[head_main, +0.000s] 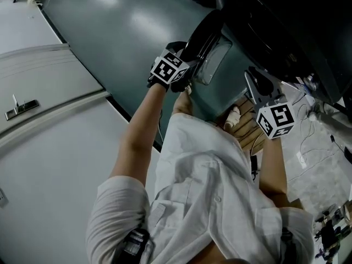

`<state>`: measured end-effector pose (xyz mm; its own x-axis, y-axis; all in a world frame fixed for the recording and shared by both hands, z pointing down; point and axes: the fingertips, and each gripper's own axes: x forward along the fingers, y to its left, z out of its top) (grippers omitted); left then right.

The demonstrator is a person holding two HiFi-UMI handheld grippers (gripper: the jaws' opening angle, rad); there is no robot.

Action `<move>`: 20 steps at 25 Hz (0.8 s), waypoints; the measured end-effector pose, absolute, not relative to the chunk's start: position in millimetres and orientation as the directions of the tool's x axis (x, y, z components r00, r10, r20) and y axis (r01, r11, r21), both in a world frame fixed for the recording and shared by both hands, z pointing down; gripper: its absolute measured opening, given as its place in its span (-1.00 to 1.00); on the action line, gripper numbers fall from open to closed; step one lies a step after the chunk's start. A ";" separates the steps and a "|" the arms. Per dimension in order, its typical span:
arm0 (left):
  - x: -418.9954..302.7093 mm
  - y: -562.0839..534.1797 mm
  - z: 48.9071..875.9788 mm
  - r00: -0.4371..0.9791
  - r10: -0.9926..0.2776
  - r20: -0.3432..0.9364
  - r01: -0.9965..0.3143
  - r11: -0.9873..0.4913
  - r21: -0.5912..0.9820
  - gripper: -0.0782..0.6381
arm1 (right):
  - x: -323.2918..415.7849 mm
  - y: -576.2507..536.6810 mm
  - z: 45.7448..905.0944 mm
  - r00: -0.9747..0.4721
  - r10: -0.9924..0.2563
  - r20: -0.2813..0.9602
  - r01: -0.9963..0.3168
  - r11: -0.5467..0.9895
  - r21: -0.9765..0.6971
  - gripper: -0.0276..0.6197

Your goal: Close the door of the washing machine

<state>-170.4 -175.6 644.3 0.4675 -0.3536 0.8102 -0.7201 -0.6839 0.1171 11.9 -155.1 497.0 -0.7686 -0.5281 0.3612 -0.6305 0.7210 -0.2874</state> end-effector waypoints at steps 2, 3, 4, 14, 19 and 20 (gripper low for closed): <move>-156.9 -169.8 642.7 0.472 -0.363 0.803 -0.726 -0.677 0.121 0.06 | 22.7 -149.7 494.6 -0.762 -0.535 0.365 -0.638 0.717 -0.281 -0.67; -150.0 -167.3 642.0 0.473 -0.370 0.799 -0.730 -0.673 0.121 0.06 | 28.3 -147.4 492.9 -0.758 -0.541 0.366 -0.643 0.714 -0.277 -0.67; -142.9 -165.1 641.5 0.475 -0.378 0.795 -0.733 -0.669 0.121 0.06 | 34.1 -145.6 490.9 -0.753 -0.547 0.365 -0.649 0.711 -0.272 -0.67; -68.8 -149.2 632.6 0.563 -0.399 0.724 -0.725 -0.659 0.202 0.09 | 94.6 -140.9 469.2 -0.688 -0.635 0.352 -0.720 0.659 -0.219 -0.67; -33.0 -147.7 628.1 0.617 -0.385 0.687 -0.679 -0.702 0.216 0.11 | 119.4 -134.5 459.5 -0.654 -0.672 0.348 -0.751 0.632 -0.190 -0.67; -27.7 -146.8 627.5 0.623 -0.384 0.681 -0.672 -0.708 0.217 0.11 | 123.5 -132.5 458.6 -0.650 -0.676 0.348 -0.755 0.629 -0.187 -0.67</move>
<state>-27.7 -146.8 627.5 0.6234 -0.3836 0.6813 -0.6723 -0.7079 0.2166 123.5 -132.5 458.6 -0.6496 -0.6758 0.3482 -0.7546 0.6288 -0.1874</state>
